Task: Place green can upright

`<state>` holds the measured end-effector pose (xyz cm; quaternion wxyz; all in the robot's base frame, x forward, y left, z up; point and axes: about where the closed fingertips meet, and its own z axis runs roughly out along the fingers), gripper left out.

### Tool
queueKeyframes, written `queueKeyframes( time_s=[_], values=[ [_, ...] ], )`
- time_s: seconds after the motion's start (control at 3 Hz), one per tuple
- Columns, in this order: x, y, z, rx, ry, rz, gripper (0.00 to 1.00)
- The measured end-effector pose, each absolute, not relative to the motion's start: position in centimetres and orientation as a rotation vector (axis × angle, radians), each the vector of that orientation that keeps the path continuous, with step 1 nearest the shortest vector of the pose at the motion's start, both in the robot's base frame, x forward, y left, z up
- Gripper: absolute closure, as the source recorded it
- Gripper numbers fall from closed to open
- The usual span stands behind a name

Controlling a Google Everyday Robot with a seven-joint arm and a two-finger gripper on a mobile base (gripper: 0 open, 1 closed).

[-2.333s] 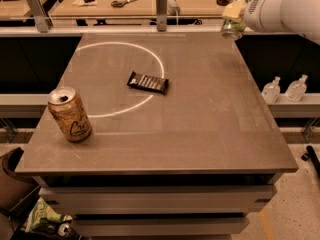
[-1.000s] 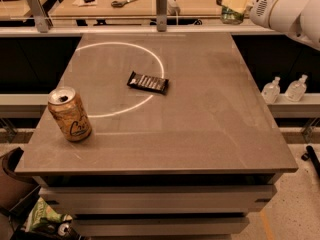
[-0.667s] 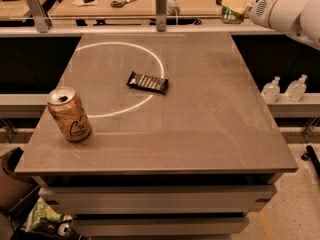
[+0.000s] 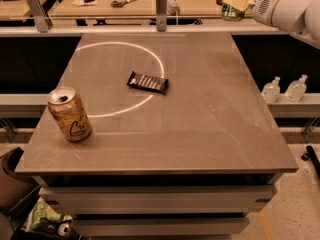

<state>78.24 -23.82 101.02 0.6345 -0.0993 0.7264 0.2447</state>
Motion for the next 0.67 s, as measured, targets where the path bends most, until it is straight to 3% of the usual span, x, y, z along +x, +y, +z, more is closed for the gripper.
queueKeyframes(
  time_s=[0.67],
  values=[
    [77.8, -25.6, 104.6, -0.413, 1.572, 0.570, 1.00]
  ],
)
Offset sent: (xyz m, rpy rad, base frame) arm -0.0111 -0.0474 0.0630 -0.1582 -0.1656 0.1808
